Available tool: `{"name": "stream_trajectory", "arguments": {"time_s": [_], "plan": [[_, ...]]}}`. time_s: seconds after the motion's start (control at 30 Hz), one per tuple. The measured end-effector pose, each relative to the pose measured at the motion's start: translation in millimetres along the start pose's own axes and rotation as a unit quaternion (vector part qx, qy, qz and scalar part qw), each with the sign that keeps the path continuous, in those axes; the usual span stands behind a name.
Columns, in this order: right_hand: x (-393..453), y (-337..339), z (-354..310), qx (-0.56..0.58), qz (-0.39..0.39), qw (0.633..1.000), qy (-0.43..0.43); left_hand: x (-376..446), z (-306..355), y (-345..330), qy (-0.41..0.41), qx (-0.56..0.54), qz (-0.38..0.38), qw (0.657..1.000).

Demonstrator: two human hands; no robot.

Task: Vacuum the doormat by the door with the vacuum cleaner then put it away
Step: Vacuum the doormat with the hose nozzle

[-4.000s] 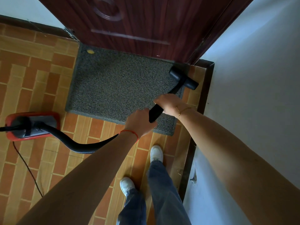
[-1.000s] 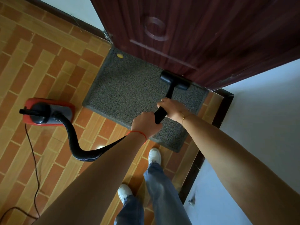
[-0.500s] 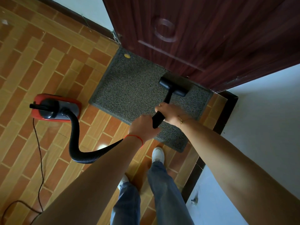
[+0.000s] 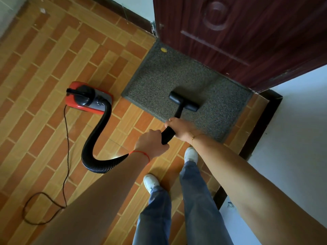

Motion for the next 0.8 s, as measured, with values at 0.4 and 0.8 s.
{"name": "stream_trajectory", "arguments": {"time_s": [0.4,0.8], "plan": [[-5,-26,-120,0.0,-0.005,1.0,0.008,-75,-97,-10,0.009,0.015,-0.002,1.0],[9,-36,-146,-0.004,0.002,1.0,0.017,-84,-126,-10,0.015,0.015,-0.002,1.0]]}}
Point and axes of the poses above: each hand's wrist, its own x-axis towards the middle knuckle, its own y-axis out of the back of the hand, z = x × y, the point moved 2 cm from there along x, towards the middle knuckle, and after that the axes turned 15 degrees about -x, right-handed, at the moved point
